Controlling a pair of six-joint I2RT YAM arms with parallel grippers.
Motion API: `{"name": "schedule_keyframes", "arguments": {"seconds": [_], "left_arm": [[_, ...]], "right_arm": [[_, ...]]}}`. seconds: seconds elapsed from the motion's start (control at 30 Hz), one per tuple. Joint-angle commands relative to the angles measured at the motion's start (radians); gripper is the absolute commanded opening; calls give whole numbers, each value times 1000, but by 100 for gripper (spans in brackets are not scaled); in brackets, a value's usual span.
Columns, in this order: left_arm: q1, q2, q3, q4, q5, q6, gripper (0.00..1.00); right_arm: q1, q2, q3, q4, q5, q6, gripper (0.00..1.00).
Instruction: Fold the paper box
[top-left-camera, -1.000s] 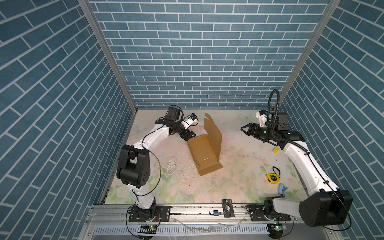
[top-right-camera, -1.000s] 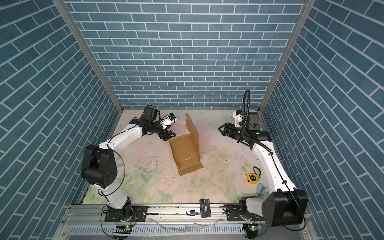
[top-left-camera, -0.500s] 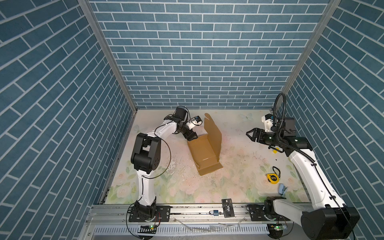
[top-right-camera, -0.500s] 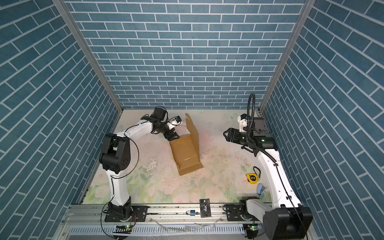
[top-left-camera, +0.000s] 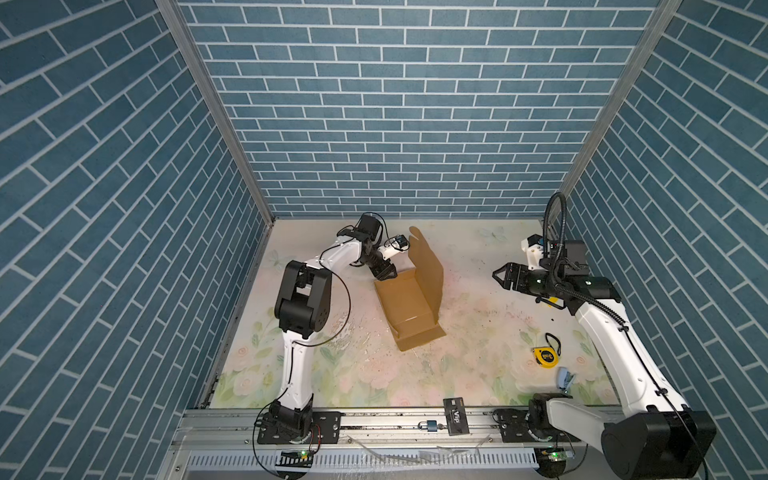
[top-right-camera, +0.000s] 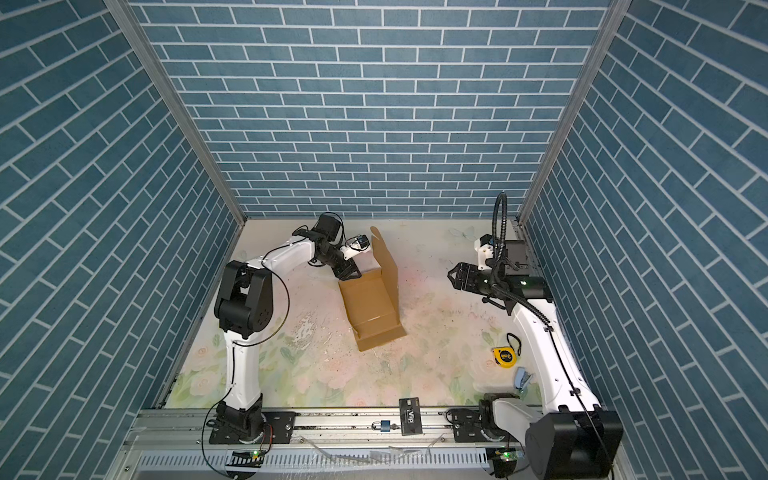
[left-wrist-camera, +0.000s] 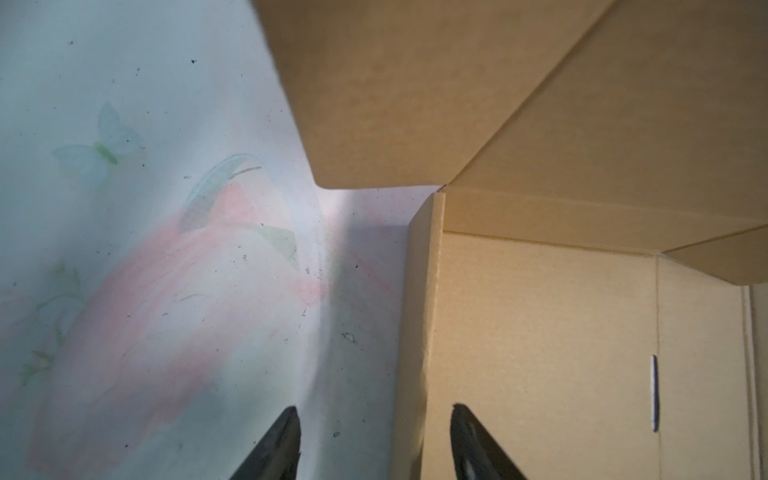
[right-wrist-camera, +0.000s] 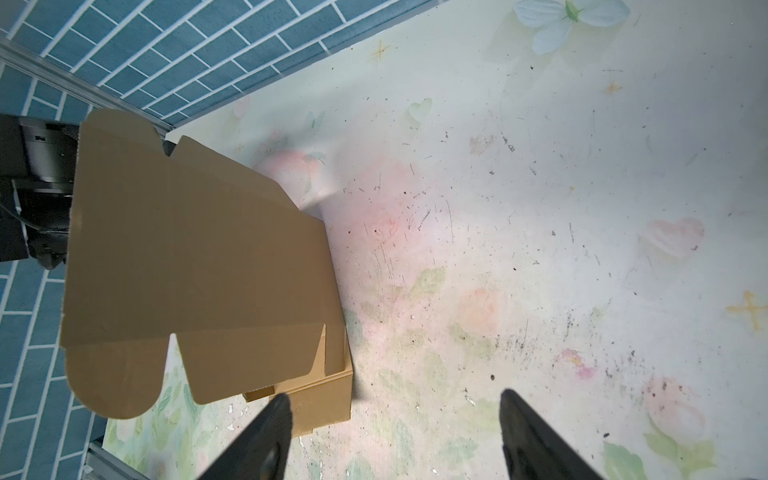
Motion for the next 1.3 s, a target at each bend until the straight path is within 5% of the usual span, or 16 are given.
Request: {"name": "schedule_keyframes", "arguments": {"seconds": [0.0,0.3,0.5,0.73,1.03,1.27], "left_arm": [[-16,35,50,-61,-23,22,55],[-47,39,44,-86,-54,41,44],[-79,54,52,-99,-104,37,16],[-80,-15,-40,-23,-148,-30,2],[-51,-135,-149,0,-231,-349,0],[-53,-297,-409,140,-290,-638,0]], "right_arm": [[-6,2,-19,-2,17,-45,78],[-10,13,-45,23,18,-34,78],[-9,16,-61,47,5,-25,78],[-10,-9,-97,62,13,-23,78],[-8,21,-87,153,-22,52,77],[18,80,-83,260,-80,136,72]]}}
